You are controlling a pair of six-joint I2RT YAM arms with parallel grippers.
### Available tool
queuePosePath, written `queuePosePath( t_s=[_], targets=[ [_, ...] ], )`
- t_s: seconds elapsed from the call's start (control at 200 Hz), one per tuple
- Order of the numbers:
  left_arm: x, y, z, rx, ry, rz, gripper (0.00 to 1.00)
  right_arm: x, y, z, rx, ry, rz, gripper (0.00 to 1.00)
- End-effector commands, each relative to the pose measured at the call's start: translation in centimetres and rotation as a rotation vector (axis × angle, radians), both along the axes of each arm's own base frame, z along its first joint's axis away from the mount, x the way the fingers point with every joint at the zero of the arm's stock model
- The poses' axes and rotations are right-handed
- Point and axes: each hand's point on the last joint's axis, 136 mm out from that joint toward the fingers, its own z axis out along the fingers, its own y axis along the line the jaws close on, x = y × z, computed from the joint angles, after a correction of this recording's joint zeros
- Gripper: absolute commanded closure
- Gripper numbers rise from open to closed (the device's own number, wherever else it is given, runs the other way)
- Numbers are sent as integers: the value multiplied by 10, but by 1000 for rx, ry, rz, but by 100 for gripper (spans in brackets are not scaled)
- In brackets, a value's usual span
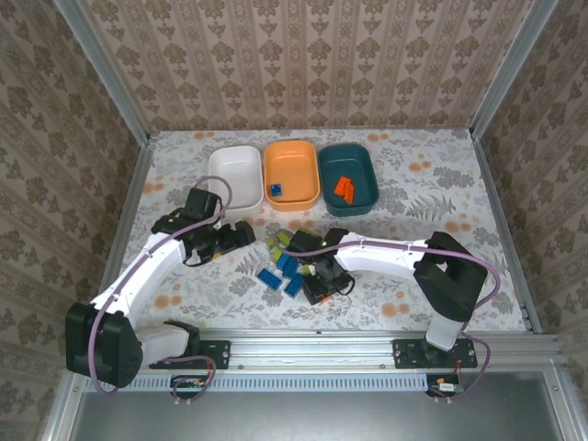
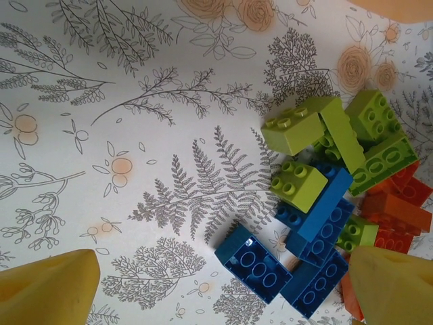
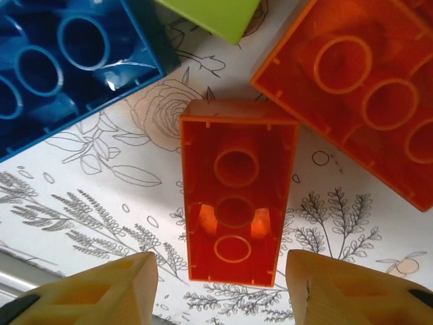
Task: Sort the legos into containers by color
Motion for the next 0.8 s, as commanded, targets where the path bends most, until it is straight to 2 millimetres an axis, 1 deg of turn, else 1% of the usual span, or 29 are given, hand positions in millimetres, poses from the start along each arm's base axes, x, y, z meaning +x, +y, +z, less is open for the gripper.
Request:
queuePosePath(
  t_s=[0.0, 0.08, 0.12, 0.245, 0.315, 0.4, 0.46, 0.465, 0.52, 0.56, 0.57, 0.6, 0.61, 0.645, 0.705, 0.795],
  targets=[
    [1, 7, 0, 26, -1, 23, 4, 1, -3, -16, -41, -1, 31, 49],
    [4, 5, -2, 26, 9, 5, 4, 3, -5, -22, -65, -8, 44, 52],
    [6, 3, -3, 21, 19, -6, 4, 5, -6, -20, -79, -11, 45, 56],
    [9, 1, -4, 27, 28, -34, 4, 10, -6, -6, -70, -48, 42, 66],
    [11, 0, -5, 22, 23, -22, 4, 10, -8, 2, -70, -55, 43, 68],
    [14, -1, -4, 4, 6, -5, 4, 8, -10, 20, -47, -54, 43, 69],
    [16, -2, -2, -1, -3, 0, 4, 7, -9, 38, 0, -58, 27, 69],
    [16, -2, -2, -1, -2, 1, 4, 7, -9, 41, 12, -59, 23, 69],
    [18, -2, -1, -1, -9, -1, 4, 10, -10, 58, 69, -62, -8, 69],
    [19, -3, 1, -3, -16, -3, 4, 17, -13, 76, 121, -68, -53, 69],
    [19, -3, 1, -3, -17, -3, 4, 18, -13, 77, 125, -68, -57, 69],
    [20, -3, 3, -6, -20, -2, 4, 27, -17, 91, 165, -77, -98, 69],
    [20, -4, 3, -6, -21, -3, 4, 28, -17, 93, 170, -78, -102, 70],
    [21, -5, 3, -13, -23, -3, 4, 42, -23, 108, 212, -91, -152, 69],
    [22, -7, 3, -23, -26, -3, 4, 66, -33, 127, 265, -116, -228, 69],
    [22, -12, 4, -33, -29, -7, 4, 107, -48, 148, 330, -148, -325, 69]
  ],
)
